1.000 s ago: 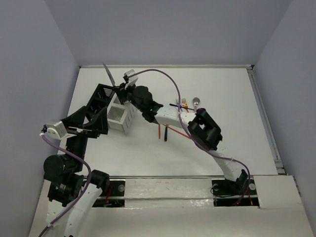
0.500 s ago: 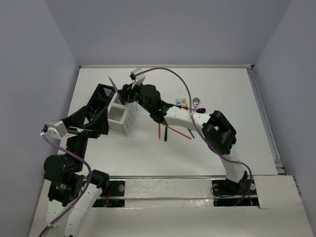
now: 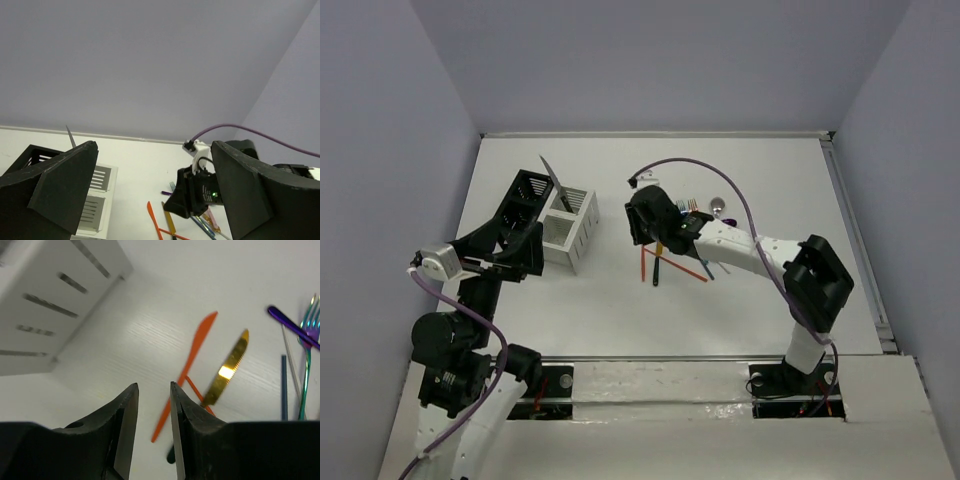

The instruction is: Sort the eating utensils into containers

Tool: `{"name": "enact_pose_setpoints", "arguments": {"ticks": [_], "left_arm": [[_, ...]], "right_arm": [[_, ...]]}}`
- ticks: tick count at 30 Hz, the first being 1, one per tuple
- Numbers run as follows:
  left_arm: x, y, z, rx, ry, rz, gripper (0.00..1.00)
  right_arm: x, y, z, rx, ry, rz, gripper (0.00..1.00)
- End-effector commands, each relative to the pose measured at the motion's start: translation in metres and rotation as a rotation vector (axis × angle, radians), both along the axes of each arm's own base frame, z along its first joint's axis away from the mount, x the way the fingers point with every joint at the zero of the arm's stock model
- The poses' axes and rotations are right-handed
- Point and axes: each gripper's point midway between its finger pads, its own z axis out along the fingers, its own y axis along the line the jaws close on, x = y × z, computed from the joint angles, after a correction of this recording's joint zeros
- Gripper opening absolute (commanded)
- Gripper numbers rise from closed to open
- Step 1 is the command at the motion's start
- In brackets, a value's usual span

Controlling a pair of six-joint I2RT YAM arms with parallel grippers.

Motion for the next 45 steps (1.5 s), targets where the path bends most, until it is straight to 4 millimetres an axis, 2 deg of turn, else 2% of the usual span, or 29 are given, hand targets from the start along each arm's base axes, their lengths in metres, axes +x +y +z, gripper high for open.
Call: {"name": "enact_pose_setpoints", "arguments": {"ticks": [1,4,10,14,18,25,29,30,32,35,41,44,45], "left_arm": [[-0.005,-0.003,0.006,-0.005,-0.038,-0.024,0.99],[-0.003,-0.006,0.004,0.000,-0.027,-0.036,0.99],[-0.004,-0.006,0.004,-0.001,-0.032,-0.038,0.99],[-0.005,-0.008,0.004,-0.001,-0.032,-0.049,0.99],[-0.005,-0.008,0.004,0.000,-0.034,-0.049,0.99],[-0.006,-0.008,0.005,0.000,-0.039,-0.050,0.99],[-0.006,-0.007,0.005,-0.001,-0.038,-0.043,0.99],[-0.006,-0.007,0.005,-0.002,-0.038,-0.044,0.99],[-0.007,-0.007,0.005,-0.001,-0.040,-0.047,0.99],[-0.006,-0.007,0.005,0.000,-0.039,-0.048,0.99],[-0.007,-0.004,0.006,-0.006,-0.041,-0.034,0.99],[-0.006,-0.005,0.005,-0.004,-0.037,-0.035,0.99],[-0.007,-0.005,0.005,-0.004,-0.039,-0.036,0.99]], "right_arm": [[0.002,-0.043,-0.040,-0.106,0.131,-0.114,0.38],[0.015,-0.041,-0.052,-0.156,0.146,-0.134,0.39],[0.021,-0.036,-0.073,-0.188,0.189,-0.127,0.37],[0.023,-0.026,-0.083,-0.172,0.212,-0.109,0.36],[0.028,-0.022,-0.091,-0.187,0.224,-0.114,0.40],[0.029,-0.014,-0.107,-0.189,0.254,-0.101,0.39],[0.028,-0.015,-0.116,-0.200,0.273,-0.107,0.33],[0.027,-0.015,-0.118,-0.202,0.278,-0.105,0.27],[0.026,-0.014,-0.120,-0.199,0.282,-0.104,0.24],[0.019,-0.006,-0.125,-0.207,0.286,-0.089,0.24],[0.016,-0.002,-0.135,-0.210,0.300,-0.101,0.32],[0.017,-0.003,-0.135,-0.212,0.295,-0.107,0.31],[0.017,-0.004,-0.135,-0.221,0.298,-0.111,0.26]]}}
